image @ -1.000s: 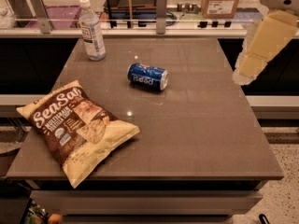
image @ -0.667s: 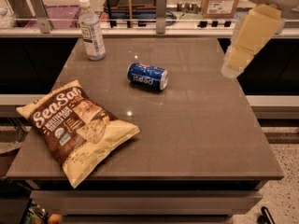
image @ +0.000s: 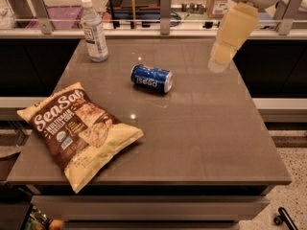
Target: Place pepsi can upright
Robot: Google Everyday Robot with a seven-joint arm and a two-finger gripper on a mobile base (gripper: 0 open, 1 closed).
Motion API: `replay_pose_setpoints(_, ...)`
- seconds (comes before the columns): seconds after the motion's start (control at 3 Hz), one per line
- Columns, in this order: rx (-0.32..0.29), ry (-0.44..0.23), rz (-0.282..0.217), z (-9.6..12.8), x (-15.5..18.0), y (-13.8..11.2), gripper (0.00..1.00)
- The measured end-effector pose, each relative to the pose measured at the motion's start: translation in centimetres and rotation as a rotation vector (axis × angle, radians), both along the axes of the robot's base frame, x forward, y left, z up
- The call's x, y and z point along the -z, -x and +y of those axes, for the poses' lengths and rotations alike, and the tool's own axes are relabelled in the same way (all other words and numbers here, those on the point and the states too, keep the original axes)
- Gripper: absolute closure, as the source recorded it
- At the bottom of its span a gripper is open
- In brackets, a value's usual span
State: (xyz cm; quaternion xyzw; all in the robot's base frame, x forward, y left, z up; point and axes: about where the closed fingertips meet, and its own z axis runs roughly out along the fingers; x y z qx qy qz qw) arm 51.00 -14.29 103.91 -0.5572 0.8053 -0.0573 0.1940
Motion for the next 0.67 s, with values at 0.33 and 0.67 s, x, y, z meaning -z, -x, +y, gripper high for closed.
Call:
replay_pose_setpoints(0.33,0.020,0.003,0.004,0.6,0.3,-1.1,0.00)
replay_pose_setpoints(0.67,0.027,-0.002,0.007,1.4,0.7,-2.2,0.00)
